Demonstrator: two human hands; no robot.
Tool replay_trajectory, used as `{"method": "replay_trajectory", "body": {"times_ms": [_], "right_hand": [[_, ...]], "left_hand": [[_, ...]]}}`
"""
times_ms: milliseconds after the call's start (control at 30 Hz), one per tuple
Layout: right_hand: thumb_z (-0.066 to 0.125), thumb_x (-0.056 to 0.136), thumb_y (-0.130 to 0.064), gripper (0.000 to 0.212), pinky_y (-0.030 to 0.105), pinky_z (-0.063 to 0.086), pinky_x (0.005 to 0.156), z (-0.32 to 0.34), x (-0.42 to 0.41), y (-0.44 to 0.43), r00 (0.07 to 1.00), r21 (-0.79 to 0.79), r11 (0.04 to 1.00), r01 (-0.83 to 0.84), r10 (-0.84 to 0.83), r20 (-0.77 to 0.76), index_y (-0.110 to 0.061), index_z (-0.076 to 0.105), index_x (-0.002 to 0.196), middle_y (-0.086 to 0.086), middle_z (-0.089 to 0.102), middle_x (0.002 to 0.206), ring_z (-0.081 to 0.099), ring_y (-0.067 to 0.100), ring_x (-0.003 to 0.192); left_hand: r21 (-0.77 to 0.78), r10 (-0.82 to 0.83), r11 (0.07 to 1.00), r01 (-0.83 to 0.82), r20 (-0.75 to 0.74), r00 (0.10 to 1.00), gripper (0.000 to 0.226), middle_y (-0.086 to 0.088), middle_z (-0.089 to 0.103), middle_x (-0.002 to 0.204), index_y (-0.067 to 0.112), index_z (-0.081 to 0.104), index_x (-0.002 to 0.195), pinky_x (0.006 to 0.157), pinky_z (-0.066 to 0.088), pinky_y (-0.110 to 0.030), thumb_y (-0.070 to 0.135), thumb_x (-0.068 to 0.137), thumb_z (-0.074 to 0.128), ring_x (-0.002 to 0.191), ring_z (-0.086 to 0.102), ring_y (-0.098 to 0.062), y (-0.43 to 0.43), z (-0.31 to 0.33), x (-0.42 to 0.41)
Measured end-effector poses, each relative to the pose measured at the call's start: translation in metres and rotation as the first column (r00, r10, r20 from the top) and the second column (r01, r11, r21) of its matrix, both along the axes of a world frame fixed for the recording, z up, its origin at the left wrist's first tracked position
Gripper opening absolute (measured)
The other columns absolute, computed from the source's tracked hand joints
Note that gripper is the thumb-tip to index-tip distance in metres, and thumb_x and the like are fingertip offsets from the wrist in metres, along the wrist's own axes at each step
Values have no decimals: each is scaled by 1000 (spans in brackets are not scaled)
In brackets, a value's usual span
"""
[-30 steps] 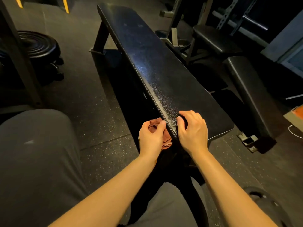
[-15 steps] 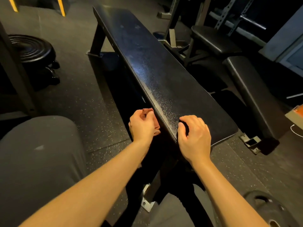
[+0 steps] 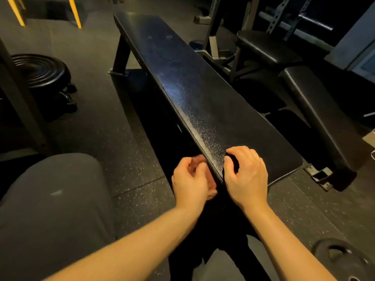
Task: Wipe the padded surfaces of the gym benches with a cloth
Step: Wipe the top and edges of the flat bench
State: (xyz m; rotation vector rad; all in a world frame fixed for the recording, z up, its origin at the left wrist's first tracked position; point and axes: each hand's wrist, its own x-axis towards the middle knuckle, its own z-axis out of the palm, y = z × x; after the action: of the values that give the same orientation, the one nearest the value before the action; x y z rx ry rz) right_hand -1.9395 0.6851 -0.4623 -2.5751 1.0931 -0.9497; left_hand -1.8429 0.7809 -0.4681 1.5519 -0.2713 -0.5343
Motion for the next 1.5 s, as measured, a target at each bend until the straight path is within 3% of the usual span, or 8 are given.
{"method": "replay_trajectory", "body": {"times_ms": [200, 433, 833, 967, 1100, 1200, 1333, 1500], "right_hand": [[50, 94, -29, 24, 33, 43, 86, 0, -1, 1, 1000, 17, 1000, -3, 3, -2, -19, 70, 104, -10, 67, 104, 57, 10, 96], [55, 92, -28, 21, 33, 42, 80, 1, 1, -1, 996, -41, 999, 10, -14, -87, -17, 70, 102, -9, 66, 102, 56, 15, 92], [61, 94, -23, 18, 39, 46, 91, 28, 53, -24, 990, 43, 999, 11, -5, -142, -17, 70, 108, -6, 65, 107, 58, 18, 102], [60, 95, -22, 15, 42, 48, 87, 11, 52, -25, 983, -27, 1000, 3, -8, -185, -16, 69, 106, -6, 64, 107, 56, 18, 97], [59, 94, -20, 13, 40, 47, 83, 8, 57, -27, 979, -65, 998, 19, -32, -200, -16, 67, 103, -6, 62, 104, 54, 18, 94], [58, 94, -21, 13, 39, 46, 84, 9, 58, -26, 978, -60, 998, 25, -37, -203, -17, 66, 104, -7, 62, 104, 54, 17, 95], [61, 93, -20, 13, 38, 46, 83, 7, 57, -26, 977, -67, 997, 49, -61, -203, -17, 66, 104, -7, 62, 104, 54, 18, 95], [61, 93, -19, 13, 38, 47, 82, 6, 59, -25, 976, -75, 996, 56, -70, -207, -17, 67, 104, -7, 62, 103, 55, 17, 95]], "left_hand": [[95, 86, 993, -77, -88, 992, 17, -6, 71, 67, 17, 73, 92, 58, 55, -31, 10, 87, 59, 59, 69, -24, -41, 4, 72], [82, -153, 985, 149, 35, 988, 18, 13, 74, 82, 25, 72, 84, 78, 55, -20, 7, 86, 71, 78, 70, -1, -1, -13, 21], [64, -75, 995, 73, 26, 997, 14, 11, 74, 86, 19, 77, 95, 74, 50, -12, 8, 88, 69, 79, 67, 5, -17, -22, 54], [-18, 24, 1000, -24, -36, 999, 15, -8, 72, 75, 14, 72, 92, 44, 50, -26, 5, 92, 60, 49, 65, -12, -38, -14, 86], [122, 138, 982, -141, 35, 990, 14, -4, 73, 90, 20, 73, 96, 44, 39, -5, 11, 93, 63, 77, 70, -13, -66, -14, 149], [113, 71, 991, -72, 16, 997, 13, -8, 69, 75, 15, 67, 95, 39, 44, -18, 6, 94, 57, 53, 67, -10, -56, -18, 126], [40, -82, 996, 78, 101, 991, 15, 7, 73, 83, 19, 69, 91, 69, 52, -23, 6, 90, 63, 76, 69, -4, -28, -26, 74], [119, 72, 990, -75, 33, 997, 17, -6, 71, 84, 12, 71, 98, 41, 40, -11, 4, 92, 58, 57, 66, -7, -67, -16, 149]]}}
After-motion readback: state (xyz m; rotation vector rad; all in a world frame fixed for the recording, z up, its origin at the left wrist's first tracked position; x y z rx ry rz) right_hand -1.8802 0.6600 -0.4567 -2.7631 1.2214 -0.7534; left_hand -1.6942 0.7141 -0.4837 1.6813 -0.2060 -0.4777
